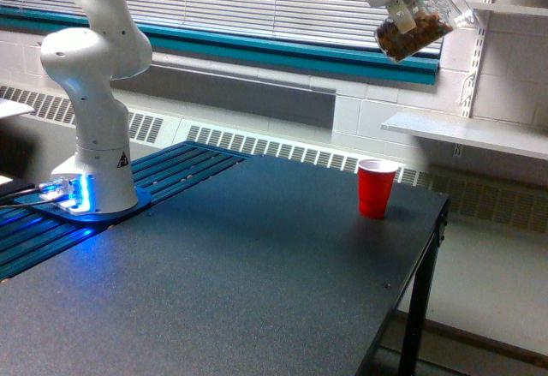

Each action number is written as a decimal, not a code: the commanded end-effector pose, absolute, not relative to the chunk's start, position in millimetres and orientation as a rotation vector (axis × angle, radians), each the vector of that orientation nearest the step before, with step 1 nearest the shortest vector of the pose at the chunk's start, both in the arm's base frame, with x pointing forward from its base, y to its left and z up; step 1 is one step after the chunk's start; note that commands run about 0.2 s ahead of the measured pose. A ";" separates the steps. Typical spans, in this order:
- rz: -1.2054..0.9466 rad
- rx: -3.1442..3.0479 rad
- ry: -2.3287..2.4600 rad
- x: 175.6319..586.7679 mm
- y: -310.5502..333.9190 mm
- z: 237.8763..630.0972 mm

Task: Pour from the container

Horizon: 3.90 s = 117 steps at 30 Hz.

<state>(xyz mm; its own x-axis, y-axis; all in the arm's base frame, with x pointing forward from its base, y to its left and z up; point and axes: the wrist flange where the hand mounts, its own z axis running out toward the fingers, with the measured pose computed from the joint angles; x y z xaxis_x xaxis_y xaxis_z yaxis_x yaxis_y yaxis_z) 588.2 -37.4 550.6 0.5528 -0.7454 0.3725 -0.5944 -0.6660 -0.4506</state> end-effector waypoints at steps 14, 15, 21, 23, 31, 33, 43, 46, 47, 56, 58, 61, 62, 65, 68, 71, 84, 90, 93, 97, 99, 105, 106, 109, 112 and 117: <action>-0.840 -2.528 1.078 585.5 -18.5 554.2; -0.840 -2.530 1.066 585.1 -15.4 553.2; -0.840 -2.557 0.988 580.1 11.8 545.3; -0.833 -2.560 0.961 577.5 22.9 542.1; -0.832 -2.605 0.823 563.4 72.1 529.9; -0.827 -2.616 0.786 558.6 84.3 524.1; -0.781 -2.665 0.588 527.6 151.0 491.5; -0.764 -2.682 0.532 518.0 167.1 480.5; -0.759 -2.689 0.515 515.2 171.4 476.6; -0.682 -2.752 0.383 495.2 202.8 436.2; -0.655 -2.766 0.364 491.9 208.4 425.6; -0.625 -2.795 0.333 488.2 214.5 411.3; -0.613 -2.804 0.328 486.9 216.6 406.2; -0.582 -2.828 0.309 484.2 221.3 392.9; -0.556 -2.862 0.275 481.8 224.3 380.9; -0.539 -2.890 0.238 479.2 227.2 370.1; -0.461 -2.978 0.127 472.2 239.9 341.3; -0.420 -3.017 0.091 466.7 243.8 326.5; -0.404 -3.036 0.074 464.9 245.6 320.9; -0.397 -3.061 0.049 463.6 248.1 314.6; -0.388 -3.069 0.042 463.1 249.3 311.7; -0.369 -3.095 0.024 464.6 252.0 305.7; -0.366 -3.104 0.021 465.0 252.2 304.8; -0.354 -3.126 0.003 466.8 252.8 302.8; -0.349 -3.143 -0.009 469.1 254.5 301.5; -0.349 -3.172 -0.031 473.2 257.6 298.9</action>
<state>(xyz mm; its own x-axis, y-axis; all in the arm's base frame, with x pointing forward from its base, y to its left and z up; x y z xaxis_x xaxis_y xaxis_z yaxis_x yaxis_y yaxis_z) 468.4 251.5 295.2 0.9773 0.0341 0.2089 0.0269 -0.9989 0.0372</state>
